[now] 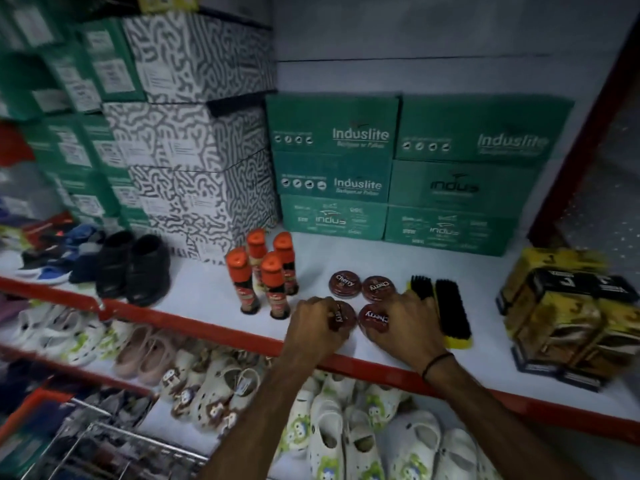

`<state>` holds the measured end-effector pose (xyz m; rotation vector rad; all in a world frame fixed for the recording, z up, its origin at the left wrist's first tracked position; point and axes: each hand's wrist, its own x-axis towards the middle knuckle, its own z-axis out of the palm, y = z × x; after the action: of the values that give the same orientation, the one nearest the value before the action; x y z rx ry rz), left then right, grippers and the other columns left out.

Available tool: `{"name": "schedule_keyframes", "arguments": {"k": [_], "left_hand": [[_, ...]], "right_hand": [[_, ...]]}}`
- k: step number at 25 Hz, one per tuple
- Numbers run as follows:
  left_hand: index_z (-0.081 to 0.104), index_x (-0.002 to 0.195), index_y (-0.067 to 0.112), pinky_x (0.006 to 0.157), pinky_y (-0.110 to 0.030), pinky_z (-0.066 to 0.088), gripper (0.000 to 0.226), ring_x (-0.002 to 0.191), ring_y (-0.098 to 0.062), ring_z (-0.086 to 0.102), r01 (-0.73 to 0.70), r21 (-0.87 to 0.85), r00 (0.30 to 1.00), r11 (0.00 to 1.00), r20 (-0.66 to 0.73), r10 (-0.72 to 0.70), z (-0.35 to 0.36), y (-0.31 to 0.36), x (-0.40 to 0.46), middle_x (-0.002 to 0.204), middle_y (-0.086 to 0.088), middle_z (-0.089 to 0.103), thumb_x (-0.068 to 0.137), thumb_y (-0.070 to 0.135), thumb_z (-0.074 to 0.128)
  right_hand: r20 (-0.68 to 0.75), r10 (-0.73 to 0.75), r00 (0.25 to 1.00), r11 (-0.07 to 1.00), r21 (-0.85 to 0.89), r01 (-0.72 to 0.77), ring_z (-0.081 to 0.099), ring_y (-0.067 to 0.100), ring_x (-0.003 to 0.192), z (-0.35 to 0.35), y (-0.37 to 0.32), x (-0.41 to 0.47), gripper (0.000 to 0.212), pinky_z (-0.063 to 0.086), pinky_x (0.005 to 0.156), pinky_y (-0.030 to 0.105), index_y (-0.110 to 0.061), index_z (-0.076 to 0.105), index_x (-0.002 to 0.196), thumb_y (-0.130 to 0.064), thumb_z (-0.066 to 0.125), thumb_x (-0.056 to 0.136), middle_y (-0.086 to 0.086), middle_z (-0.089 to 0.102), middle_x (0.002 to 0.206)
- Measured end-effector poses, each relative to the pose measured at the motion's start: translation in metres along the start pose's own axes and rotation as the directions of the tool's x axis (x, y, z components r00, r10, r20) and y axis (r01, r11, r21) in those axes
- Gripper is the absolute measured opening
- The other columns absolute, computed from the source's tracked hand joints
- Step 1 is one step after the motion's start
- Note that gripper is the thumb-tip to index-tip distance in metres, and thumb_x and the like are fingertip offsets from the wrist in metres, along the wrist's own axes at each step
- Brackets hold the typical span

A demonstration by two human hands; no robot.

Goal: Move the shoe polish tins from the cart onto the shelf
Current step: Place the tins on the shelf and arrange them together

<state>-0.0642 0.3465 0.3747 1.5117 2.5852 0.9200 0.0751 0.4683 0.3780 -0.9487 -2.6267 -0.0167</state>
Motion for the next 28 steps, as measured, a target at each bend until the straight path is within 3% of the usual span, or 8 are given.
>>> {"name": "schedule_keyframes", "arguments": {"k": [2,6,10,13,16,20,28], "left_hand": [[0.074,0.081,0.012,0.074,-0.039,0.055,0.014,0.083,-0.035,0.067,0.026,-0.002,0.999,1.0,0.03,-0.026,0.002,-0.002,0.005,0.09,-0.017,0.072,0.07,0.021,0.075],[0.073,0.082,0.018,0.072,-0.041,0.054,0.022,0.083,-0.031,0.064,-0.008,0.08,0.999,0.997,0.038,0.005,0.01,-0.012,0.022,0.091,-0.011,0.068,0.074,0.037,0.065],[0.065,0.123,0.018,0.088,-0.046,0.055,0.047,0.107,-0.036,0.063,-0.135,0.108,0.99,0.985,0.065,0.128,0.009,-0.016,0.048,0.121,-0.008,0.071,0.079,0.013,0.051],[0.06,0.134,0.027,0.087,-0.049,0.055,0.055,0.111,-0.038,0.06,-0.178,0.172,0.976,0.969,0.155,0.151,0.011,-0.014,0.055,0.118,-0.014,0.072,0.084,0.007,0.053],[0.06,0.136,0.028,0.093,-0.051,0.054,0.054,0.116,-0.039,0.059,-0.179,0.163,0.977,0.97,0.143,0.156,0.014,-0.017,0.059,0.125,-0.014,0.071,0.087,0.007,0.057],[0.059,0.137,0.033,0.1,-0.048,0.053,0.052,0.12,-0.036,0.059,-0.149,0.177,0.979,0.973,0.167,0.119,0.015,-0.022,0.062,0.131,-0.01,0.07,0.087,0.017,0.056],[0.06,0.137,0.031,0.1,-0.048,0.053,0.05,0.12,-0.034,0.059,-0.183,0.176,0.971,0.967,0.188,0.15,0.017,-0.028,0.063,0.133,-0.008,0.069,0.089,0.017,0.058]], "right_hand": [[-0.02,-0.004,1.0,1.0,0.023,0.005,0.063,0.031,0.093,0.006,0.006,0.003,0.027,0.041,0.076,0.04,-0.033,0.072,0.081,-0.057,0.061,0.074,-0.001,0.073,0.092],[0.014,-0.005,1.0,0.999,0.042,0.004,0.062,0.03,0.102,0.008,0.011,0.008,0.033,0.042,0.082,0.042,-0.036,0.074,0.092,-0.061,0.059,0.077,-0.005,0.073,0.104],[0.043,0.002,0.999,0.998,0.064,-0.004,0.059,0.027,0.116,-0.001,0.022,0.028,0.039,0.04,0.095,0.043,-0.032,0.069,0.115,-0.048,0.056,0.082,-0.007,0.071,0.122],[0.198,-0.042,0.979,0.999,-0.001,0.043,0.053,0.026,0.128,0.004,0.026,0.041,0.042,0.025,0.115,0.054,-0.03,0.064,0.126,-0.042,0.052,0.087,-0.001,0.067,0.13],[0.228,-0.061,0.972,0.998,0.039,0.053,0.055,0.026,0.127,0.009,0.028,0.044,0.041,0.017,0.119,0.061,-0.033,0.062,0.128,-0.039,0.051,0.089,-0.001,0.069,0.129],[0.201,-0.075,0.977,0.996,0.07,0.062,0.057,0.027,0.125,0.004,0.026,0.041,0.039,0.018,0.12,0.061,-0.032,0.064,0.127,-0.036,0.054,0.09,0.0,0.07,0.128],[0.213,-0.062,0.975,0.998,0.032,0.056,0.057,0.026,0.126,0.008,0.026,0.041,0.039,0.017,0.12,0.061,-0.029,0.065,0.125,-0.043,0.054,0.09,0.002,0.07,0.127]]}}
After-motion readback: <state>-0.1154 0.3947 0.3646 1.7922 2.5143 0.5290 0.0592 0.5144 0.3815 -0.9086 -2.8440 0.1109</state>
